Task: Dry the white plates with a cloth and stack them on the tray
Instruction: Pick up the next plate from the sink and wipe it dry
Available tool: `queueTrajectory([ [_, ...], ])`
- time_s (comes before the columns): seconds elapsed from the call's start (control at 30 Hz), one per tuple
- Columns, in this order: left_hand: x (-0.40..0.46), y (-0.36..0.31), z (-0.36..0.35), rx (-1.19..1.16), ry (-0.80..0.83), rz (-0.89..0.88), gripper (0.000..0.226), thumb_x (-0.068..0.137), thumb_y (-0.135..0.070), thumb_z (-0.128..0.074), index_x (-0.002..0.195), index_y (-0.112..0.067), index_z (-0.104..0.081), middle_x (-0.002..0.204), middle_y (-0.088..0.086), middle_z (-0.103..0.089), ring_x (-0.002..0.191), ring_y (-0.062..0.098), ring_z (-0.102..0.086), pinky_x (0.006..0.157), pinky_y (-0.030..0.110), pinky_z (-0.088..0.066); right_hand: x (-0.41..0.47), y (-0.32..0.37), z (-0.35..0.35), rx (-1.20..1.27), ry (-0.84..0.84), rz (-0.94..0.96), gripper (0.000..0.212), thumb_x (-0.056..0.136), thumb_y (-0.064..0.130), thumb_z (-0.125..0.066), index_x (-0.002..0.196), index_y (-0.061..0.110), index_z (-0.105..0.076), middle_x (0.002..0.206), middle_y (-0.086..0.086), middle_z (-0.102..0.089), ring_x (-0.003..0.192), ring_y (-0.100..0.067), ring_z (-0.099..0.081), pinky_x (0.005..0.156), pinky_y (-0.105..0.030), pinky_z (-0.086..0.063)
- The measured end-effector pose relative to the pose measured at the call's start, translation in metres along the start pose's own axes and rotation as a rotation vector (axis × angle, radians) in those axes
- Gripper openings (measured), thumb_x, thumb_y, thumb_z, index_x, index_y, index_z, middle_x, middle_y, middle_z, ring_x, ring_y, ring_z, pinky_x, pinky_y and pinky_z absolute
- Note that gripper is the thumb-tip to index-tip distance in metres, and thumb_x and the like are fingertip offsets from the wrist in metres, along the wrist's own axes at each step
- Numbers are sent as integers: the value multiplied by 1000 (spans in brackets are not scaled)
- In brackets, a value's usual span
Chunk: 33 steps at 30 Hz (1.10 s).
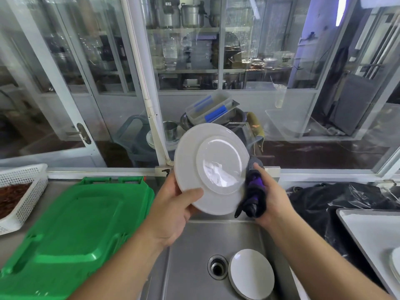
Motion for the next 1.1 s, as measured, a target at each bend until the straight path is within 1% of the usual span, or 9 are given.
queueTrajectory([
  [0.17,12,-27,6,4,61,150,47,90,-30,-70,134,-15,-64,117,14,-73,93,25,-73,63,36,-62,0,27,-3,-163,39,11,35,80,35,-84,101,8,-78,93,-17,-76,77,-33,-73,77,-47,-64],
  [0.27,13,-29,7,96,117,229,44,88,-18,-68,131,-12,-67,114,17,-75,93,28,-76,64,40,-65,-1,42,-4,-237,61,62,35,83,28,-83,112,9,-73,104,-20,-72,90,-36,-68,90,-53,-60],
  [0.37,10,-27,2,101,173,233,36,85,-8,-69,119,-15,-75,116,19,-75,96,30,-75,67,40,-66,-1,60,-10,-306,98,157,23,89,24,-81,110,17,-75,108,-15,-76,89,-32,-72,79,-45,-62],
  [0.5,8,-21,-7,27,118,183,46,83,-8,-64,130,-10,-65,117,17,-74,101,30,-72,65,36,-65,2,67,-15,-319,99,172,6,94,24,-78,94,22,-84,98,-13,-79,80,-27,-75,75,-42,-65],
  [0.63,4,-13,-17,51,75,98,40,81,-10,-65,121,-15,-68,114,12,-78,97,24,-75,68,36,-65,8,50,-1,-235,-41,114,14,91,31,-82,97,19,-81,92,-14,-77,76,-31,-72,76,-46,-63],
  [0.73,0,-3,-18,74,20,41,42,80,-13,-66,122,-15,-67,116,10,-78,101,25,-74,79,42,-66,9,35,7,-157,-85,96,12,91,32,-82,95,20,-82,89,-11,-77,75,-29,-73,67,-43,-64],
  [0.87,-2,9,-17,85,-62,-27,38,84,-14,-67,121,-19,-67,119,5,-78,110,22,-74,80,39,-64,5,3,10,-49,-110,25,35,92,37,-80,117,12,-77,101,-11,-80,89,-34,-75,83,-53,-65],
  [1.0,0,23,-17,39,-114,-36,33,100,3,-55,123,-18,-65,122,4,-77,114,25,-73,83,43,-63,0,-26,11,49,-104,6,43,92,40,-80,124,12,-75,104,-13,-79,77,-29,-71,55,-36,-60],
  [1.1,-4,31,-18,-19,-99,19,44,96,9,-59,129,-19,-62,126,4,-75,116,25,-72,85,46,-63,4,-26,13,42,-84,17,44,94,38,-77,129,10,-73,120,-16,-76,100,-38,-72,73,-48,-65],
])
Point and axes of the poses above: each hand's wrist, its own x-axis towards the middle knuckle, its own z-axis out of the back of the hand, y = z × x, the point moved 9 cm from there along x, towards the middle knuckle
